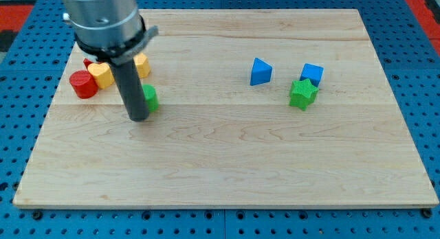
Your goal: Push the green circle into the yellow hexagon
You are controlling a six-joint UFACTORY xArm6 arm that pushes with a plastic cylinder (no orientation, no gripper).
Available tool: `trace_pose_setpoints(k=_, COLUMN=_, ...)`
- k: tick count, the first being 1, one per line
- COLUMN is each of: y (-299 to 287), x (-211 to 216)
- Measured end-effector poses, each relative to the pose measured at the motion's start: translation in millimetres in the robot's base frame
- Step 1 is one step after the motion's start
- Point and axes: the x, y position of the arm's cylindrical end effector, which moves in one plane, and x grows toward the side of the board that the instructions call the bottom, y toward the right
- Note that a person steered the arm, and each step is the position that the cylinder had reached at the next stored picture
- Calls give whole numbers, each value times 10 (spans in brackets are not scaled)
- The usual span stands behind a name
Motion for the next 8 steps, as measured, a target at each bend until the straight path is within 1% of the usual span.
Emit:
trace_pose_setpoints(k=1, y=570, x=-110)
trace_pose_setpoints(k=2, y=94, x=-157)
trace_pose_setpoints(k=3, y=-468, x=259)
trace_pose_setpoints(k=4, y=-1061, x=41)
trace_pose_setpoints(k=5, y=-522, x=-97)
trace_pose_setpoints(k=6, y=207, x=-262)
trace_pose_setpoints(k=7, y=62, x=-428)
trace_pose_setpoints(k=8, y=-180, x=-357)
